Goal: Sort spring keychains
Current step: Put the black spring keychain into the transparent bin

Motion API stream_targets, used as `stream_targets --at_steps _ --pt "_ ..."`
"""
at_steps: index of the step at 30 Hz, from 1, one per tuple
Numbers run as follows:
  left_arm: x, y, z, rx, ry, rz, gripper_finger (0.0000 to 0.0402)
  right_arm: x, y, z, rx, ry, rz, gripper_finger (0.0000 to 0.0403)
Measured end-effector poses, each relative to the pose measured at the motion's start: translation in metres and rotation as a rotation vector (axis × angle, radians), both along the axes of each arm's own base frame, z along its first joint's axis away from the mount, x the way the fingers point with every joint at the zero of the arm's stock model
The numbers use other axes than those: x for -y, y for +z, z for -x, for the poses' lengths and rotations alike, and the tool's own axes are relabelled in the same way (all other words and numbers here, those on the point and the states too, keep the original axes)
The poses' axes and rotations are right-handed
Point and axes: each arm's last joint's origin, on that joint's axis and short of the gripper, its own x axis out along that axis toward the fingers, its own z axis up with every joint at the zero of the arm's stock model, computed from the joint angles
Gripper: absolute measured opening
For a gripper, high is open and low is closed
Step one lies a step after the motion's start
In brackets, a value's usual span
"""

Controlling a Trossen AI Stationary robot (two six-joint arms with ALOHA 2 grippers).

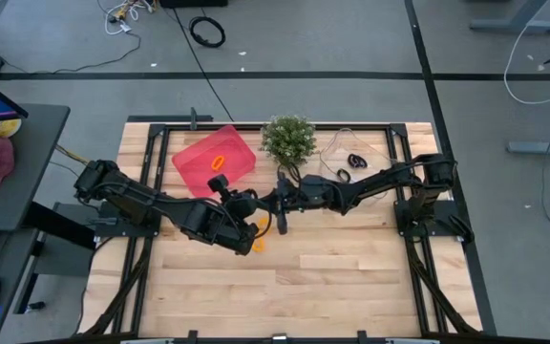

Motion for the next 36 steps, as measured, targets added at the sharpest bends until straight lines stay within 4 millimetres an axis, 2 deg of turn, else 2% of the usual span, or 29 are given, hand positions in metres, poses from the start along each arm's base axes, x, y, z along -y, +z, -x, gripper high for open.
stream_targets --at_steps 7,13,31,36 --pt "0.0 0.0 0.0 -0.006 -0.004 -0.003 0.0021 0.005 -0.008 0.006 -0.158 -0.081 0.041 0.0001" --pt "0.0 -0.001 0.0 -0.014 -0.011 0.013 0.0031 0.005 -0.004 0.01 -0.2 -0.101 0.066 0.0001" --pt "0.001 -0.002 0.002 -0.046 -0.02 0.022 0.0191 0.011 0.01 0.036 -0.409 -0.28 0.172 0.0" --pt "-0.003 -0.004 0.011 -0.095 0.025 0.009 0.021 0.012 0.02 0.048 -0.454 -0.318 0.212 0.0"
